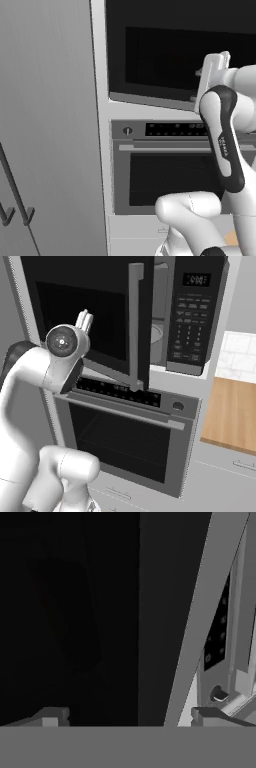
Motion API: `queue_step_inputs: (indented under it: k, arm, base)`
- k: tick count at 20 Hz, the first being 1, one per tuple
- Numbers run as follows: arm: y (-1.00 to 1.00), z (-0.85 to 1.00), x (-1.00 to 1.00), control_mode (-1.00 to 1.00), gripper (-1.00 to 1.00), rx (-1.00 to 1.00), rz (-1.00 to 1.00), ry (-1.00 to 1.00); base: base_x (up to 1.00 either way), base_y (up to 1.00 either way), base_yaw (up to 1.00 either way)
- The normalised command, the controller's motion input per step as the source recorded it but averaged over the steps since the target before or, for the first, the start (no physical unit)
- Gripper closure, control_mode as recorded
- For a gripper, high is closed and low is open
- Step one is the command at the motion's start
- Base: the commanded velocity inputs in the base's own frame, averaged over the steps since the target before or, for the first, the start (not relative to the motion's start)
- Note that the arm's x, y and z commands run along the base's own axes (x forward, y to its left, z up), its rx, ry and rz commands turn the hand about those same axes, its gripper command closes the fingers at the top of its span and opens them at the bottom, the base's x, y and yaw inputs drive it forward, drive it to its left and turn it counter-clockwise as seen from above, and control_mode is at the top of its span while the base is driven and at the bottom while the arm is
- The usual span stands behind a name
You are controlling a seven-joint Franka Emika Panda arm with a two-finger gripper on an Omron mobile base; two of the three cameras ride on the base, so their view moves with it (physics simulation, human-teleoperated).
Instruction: Pick the cucumber from the sink and place it in the bowl. Then pick the bowl and place it in the microwave. Then close the microwave door and press the start button.
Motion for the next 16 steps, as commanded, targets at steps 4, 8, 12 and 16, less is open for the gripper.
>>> queue_step_inputs:
  k: [4,8,12,16]
  arm:
    - [0.0,0.02,0.56,-1.0,-1.0,0.07,0.11,0.0]
    - [0.0,0.0,0.57,-1.0,-1.0,0.06,0.09,0.0]
    - [0.0,0.0,0.61,-1.0,-1.0,0.04,0.08,0.0]
    - [0.0,0.0,0.6,-1.0,-1.0,0.04,0.06,0.0]
  base:
    - [0.0,0.0,0.0]
    - [0.0,0.0,0.0]
    - [0.0,0.0,0.0]
    - [0.0,0.0,0.0]
